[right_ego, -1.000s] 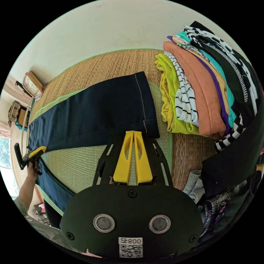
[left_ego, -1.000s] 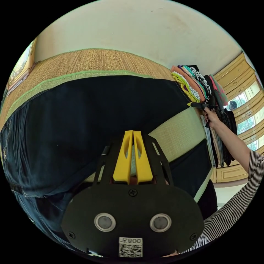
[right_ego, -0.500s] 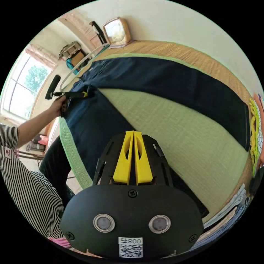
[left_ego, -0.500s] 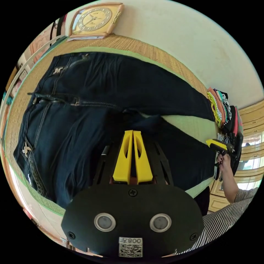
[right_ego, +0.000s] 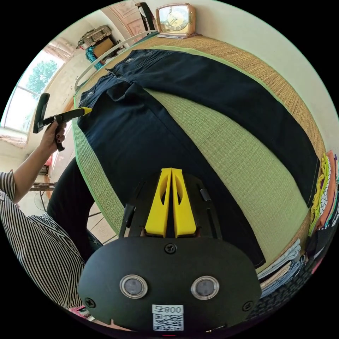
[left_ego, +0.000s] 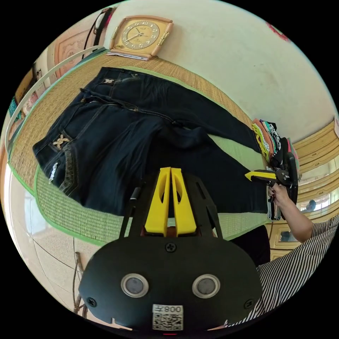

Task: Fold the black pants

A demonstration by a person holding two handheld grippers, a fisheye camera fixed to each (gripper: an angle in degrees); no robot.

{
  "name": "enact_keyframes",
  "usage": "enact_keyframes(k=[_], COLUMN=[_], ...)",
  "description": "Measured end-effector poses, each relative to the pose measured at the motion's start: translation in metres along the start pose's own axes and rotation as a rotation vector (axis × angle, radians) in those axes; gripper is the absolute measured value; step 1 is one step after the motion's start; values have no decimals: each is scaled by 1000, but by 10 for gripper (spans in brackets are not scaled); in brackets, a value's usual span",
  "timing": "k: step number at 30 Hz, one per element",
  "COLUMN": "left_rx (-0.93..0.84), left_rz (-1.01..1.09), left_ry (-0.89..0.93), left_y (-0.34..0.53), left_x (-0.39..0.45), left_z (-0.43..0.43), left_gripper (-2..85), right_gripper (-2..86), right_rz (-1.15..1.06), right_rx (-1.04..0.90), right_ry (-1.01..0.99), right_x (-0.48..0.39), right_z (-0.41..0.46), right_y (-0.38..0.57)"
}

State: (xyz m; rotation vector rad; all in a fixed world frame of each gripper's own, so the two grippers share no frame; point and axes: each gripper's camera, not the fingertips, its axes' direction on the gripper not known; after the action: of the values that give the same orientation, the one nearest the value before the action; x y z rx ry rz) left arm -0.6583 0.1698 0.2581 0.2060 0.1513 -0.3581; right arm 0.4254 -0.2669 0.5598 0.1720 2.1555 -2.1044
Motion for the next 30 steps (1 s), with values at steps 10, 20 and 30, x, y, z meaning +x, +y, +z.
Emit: enact_keyframes(k=[10,20,30], left_rx=[97,241,305], left_rz=[-96,-531,-532], left_ry=[-15,194,394], left_y=[35,120,136], left_x=[-126,-252,-314], left_z=[-77,-114,-139], left_gripper=[41,113,43], right_gripper=[8,87,35], right_rz=[-91,-104,-83], right_rx=[50,65,-23], right_ry=[15,-165,-191], right_x=[-59,-83,-97], right_z=[13,40,71], right_y=[-76,-172,-195])
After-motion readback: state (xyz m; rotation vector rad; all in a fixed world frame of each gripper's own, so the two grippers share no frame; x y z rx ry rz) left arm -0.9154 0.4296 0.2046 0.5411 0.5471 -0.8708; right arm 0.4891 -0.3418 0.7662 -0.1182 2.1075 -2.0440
